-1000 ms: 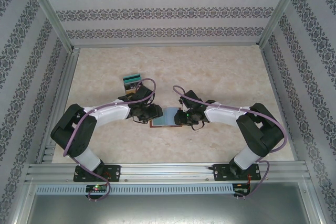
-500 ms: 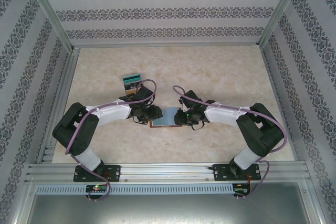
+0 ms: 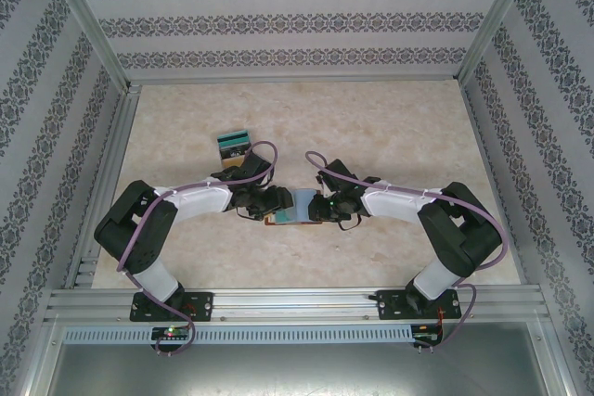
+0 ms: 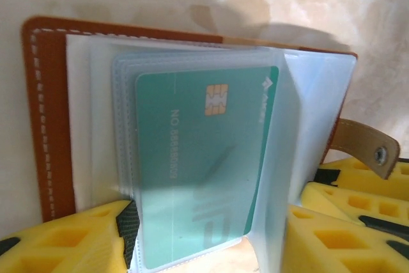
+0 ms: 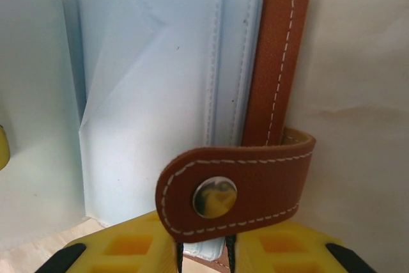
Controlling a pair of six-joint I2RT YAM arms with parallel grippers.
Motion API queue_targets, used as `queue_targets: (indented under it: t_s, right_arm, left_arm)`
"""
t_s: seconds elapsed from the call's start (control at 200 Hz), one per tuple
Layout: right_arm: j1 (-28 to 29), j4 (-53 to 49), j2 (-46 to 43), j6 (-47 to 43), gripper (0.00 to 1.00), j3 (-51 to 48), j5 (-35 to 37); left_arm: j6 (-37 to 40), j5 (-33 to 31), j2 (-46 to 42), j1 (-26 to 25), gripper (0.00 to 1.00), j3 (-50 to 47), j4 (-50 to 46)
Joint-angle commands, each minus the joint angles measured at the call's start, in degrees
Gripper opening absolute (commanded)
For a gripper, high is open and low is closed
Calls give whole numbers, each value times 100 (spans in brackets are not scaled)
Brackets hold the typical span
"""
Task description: Take the credit cards out of the card holder
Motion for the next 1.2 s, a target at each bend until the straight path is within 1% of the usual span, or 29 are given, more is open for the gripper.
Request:
queue_targets:
  t_s: [0.0, 0.1, 0.2, 0.355, 0.525, 0.689, 0.779, 0.869, 1.064, 1.199]
  right_arm:
    - [119, -45, 145, 89, 28, -98, 26]
    - [119, -43, 145, 91, 28, -98, 31]
    - [119, -45, 145, 91, 28, -98, 40]
    - [118, -46, 146, 91, 28, -98, 35]
    - [118, -51, 134, 90, 29, -111, 48]
    - [105, -20, 28, 125, 29, -150, 83]
    - [75, 25, -159, 176, 29, -231, 151]
    - [23, 20, -414, 237, 30, -362, 260]
    - [-190, -31, -1097, 353, 31, -667, 390]
    - [-323, -101, -1588, 455, 33, -794, 498]
  left_arm:
    - [-25, 333, -77, -59, 60, -69, 304]
    - [50, 297, -160, -59, 63, 51, 167]
    - [163, 264, -205, -74, 64, 225, -28]
    - [210, 335, -193, -107, 64, 417, -83]
    - [178, 519, -84, -194, 64, 521, 169]
    - [72, 892, 278, -319, 64, 786, 510]
    - [30, 1062, 528, -415, 63, 928, 616]
    - [15, 1060, 638, -483, 63, 985, 636]
    - [86, 785, 457, -430, 64, 924, 408]
    - [125, 824, 412, -384, 64, 869, 442]
